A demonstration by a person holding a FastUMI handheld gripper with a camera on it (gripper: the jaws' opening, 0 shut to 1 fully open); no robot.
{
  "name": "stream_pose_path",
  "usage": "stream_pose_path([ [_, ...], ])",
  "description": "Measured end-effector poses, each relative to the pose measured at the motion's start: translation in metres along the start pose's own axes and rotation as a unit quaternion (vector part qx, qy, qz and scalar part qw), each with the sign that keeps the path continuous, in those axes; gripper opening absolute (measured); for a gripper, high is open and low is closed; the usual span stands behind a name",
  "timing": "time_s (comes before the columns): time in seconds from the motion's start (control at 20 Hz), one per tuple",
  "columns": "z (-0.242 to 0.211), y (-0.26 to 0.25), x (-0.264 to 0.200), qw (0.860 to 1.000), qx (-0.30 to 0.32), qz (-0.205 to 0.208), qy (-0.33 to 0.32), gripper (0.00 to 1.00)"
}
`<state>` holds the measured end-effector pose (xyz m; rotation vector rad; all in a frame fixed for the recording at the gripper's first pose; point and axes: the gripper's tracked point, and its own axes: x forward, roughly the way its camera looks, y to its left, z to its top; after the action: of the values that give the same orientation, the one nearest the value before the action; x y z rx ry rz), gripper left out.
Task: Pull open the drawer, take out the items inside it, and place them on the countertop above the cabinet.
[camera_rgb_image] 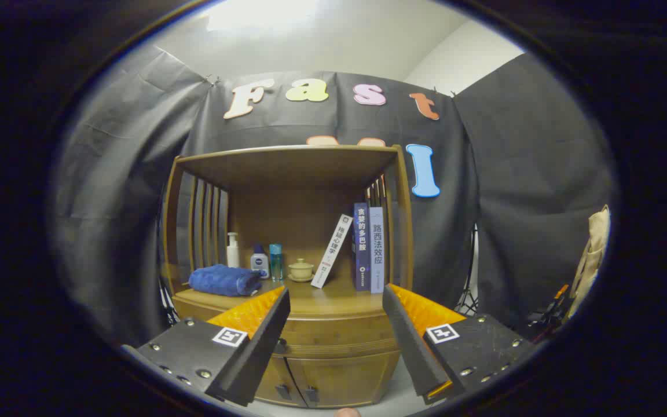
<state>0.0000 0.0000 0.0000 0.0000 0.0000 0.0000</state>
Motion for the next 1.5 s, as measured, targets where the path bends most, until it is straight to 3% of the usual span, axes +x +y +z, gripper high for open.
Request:
stream_pose_path([
  [0.7,0.002,0.048,-0.009,0.998,-0.045,0.046,-0.025,0.96],
  [1.25,0.001,0.029,-0.004,0.999,-0.024,0.023,-0.018,0.96],
  [1.5,-0.030,0.032,0.005,0.999,-0.044,0.020,0.023,0.96],
])
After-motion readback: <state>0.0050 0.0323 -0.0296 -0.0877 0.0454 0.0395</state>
